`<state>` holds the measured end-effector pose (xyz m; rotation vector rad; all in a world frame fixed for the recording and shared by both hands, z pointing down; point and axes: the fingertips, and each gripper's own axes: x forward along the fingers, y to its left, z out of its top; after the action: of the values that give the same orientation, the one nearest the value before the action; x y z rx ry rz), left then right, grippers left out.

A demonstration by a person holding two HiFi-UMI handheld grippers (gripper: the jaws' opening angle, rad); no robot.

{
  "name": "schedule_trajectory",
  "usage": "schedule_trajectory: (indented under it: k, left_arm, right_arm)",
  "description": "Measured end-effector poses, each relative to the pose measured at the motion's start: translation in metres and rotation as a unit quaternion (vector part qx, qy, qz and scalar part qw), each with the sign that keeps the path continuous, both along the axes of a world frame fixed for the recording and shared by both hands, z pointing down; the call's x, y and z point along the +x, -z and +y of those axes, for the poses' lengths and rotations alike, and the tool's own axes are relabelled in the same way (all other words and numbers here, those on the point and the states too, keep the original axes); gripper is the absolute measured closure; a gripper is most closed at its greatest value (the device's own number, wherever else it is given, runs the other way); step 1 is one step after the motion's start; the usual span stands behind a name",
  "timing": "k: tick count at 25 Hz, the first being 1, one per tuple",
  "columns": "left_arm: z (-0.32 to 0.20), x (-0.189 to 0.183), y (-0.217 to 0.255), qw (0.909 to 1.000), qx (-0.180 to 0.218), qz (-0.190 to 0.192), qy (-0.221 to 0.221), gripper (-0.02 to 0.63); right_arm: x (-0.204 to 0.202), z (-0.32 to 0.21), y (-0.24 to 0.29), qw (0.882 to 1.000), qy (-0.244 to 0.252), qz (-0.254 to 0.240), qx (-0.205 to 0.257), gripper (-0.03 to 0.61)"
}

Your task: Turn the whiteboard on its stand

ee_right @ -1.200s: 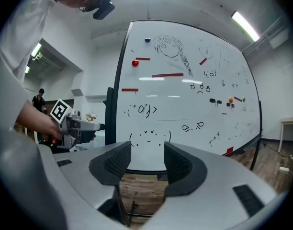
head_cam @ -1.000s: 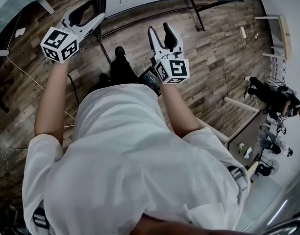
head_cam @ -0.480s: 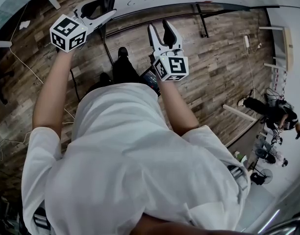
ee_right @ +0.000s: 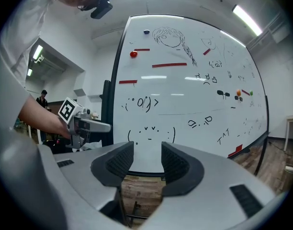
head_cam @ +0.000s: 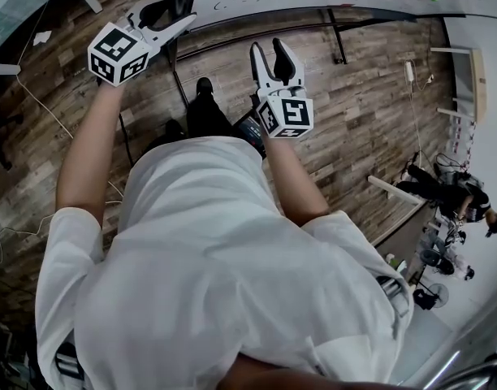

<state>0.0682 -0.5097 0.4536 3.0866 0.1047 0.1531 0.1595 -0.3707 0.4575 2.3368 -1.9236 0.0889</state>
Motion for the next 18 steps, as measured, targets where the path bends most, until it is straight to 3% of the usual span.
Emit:
schedule_trajectory:
  k: [18]
  left_arm:
    - [0.001,-0.005,0.007,0.9999,-0.012,0.004,0.003,0.416]
  right_arm:
    - [0.016,-0.001,0.011,1.0,0.016,0.001,0.0,0.408]
